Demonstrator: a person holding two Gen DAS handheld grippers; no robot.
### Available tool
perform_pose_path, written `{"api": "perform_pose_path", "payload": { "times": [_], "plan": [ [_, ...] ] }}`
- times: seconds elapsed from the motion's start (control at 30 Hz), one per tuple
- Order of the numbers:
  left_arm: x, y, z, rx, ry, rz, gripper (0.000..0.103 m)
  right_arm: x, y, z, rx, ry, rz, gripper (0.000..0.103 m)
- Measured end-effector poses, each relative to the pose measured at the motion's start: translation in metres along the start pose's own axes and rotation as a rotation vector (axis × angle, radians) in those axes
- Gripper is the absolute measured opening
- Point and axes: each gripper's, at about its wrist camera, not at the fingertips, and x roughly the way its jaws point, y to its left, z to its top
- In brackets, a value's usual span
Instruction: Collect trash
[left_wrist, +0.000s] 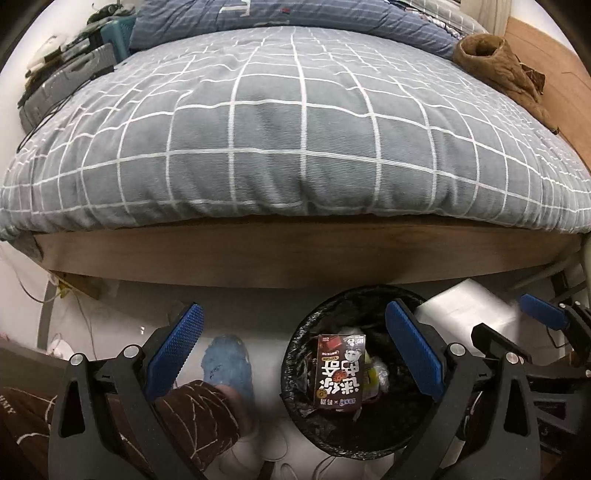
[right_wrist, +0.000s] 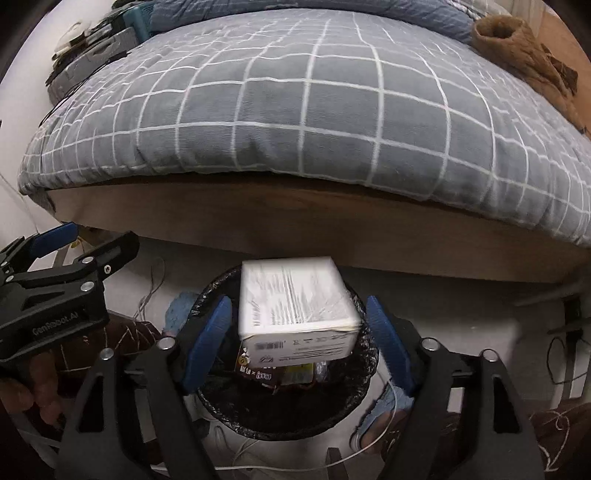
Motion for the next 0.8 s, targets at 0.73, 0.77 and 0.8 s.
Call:
{"api": "perform_pose_path", "payload": {
  "times": [0.73,0.77,0.8],
  "plan": [
    [-0.119,-0.021,0.034,-0.006,-0.163,-0.057,0.097,-0.136,-0.030,0.027,0.074,-0.265,-0.131,0.095],
    [-0.128,-0.022,0.034,-0.003,-0.178,-0.061,0.097,-0.146,-0.031,0.027,0.073,-0.279,-0.138,0.095],
    [-0.136,-0.023,0.035,-0.001,-0.194,-0.062,0.097,-0.152,-0.030,0.027,0.073,-0.289,-0.141,0.095]
  ]
}}
